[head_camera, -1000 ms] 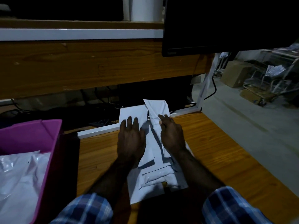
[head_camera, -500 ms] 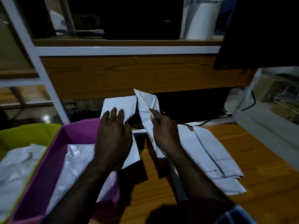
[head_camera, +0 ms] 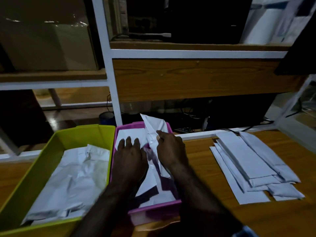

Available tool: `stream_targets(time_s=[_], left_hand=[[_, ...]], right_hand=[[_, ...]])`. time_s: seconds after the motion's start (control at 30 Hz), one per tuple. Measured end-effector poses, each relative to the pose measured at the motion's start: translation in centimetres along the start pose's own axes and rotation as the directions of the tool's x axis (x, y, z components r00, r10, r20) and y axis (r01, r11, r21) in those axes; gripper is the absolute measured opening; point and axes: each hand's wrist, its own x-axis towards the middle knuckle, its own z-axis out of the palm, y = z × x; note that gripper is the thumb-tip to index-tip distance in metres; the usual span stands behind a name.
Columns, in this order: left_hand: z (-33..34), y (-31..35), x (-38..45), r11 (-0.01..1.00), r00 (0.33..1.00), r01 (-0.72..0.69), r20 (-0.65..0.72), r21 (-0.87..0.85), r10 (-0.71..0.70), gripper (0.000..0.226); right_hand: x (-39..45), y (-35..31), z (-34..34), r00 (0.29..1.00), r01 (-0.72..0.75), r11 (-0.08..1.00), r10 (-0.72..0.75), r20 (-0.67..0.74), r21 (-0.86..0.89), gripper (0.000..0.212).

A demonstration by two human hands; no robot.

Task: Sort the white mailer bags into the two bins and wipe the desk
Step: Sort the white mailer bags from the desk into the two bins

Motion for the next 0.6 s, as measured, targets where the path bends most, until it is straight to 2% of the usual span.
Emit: stream_targets(time_s=[0.1, 0.23, 0.47, 0.53, 0.6], left_hand=[[1.4, -0.2, -0.4, 0.999, 0.998, 0.038, 0.052, -0.020, -0.037, 0.062], [2.1, 0.4, -1.1, 0.997, 0.992, 0.079, 0.096, -0.022, -0.077, 0.051], [3.2, 1.2, -1.4, 0.989, 0.968, 0.135, 0.202, 0.067, -0.146, 0.065], [3.6, 1.3, -1.6, 0.988, 0.967, 0.102, 0.223, 0.116, -0.126, 0.069], [3.8, 1.0, -1.2, 0.987, 0.962, 0.043, 0.260, 0.154, -0.083, 0.069]], right_hand=[[-0.5, 0.6, 1.3, 1.000, -0.030, 0.998, 0.031, 0.007, -0.063, 0.040], [-0.7, 1.7, 2.2, 0.998, -0.032, 0.995, 0.038, 0.056, -0.098, 0.035], [-0.3, 3.5, 3.4, 0.992, 0.052, 0.979, -0.028, 0.124, -0.199, 0.028], [-0.1, 4.0, 3.4, 0.989, 0.090, 0.970, -0.061, 0.131, -0.228, 0.030], [0.2, 4.3, 3.6, 0.984, 0.105, 0.971, -0.070, 0.163, -0.214, 0.021]])
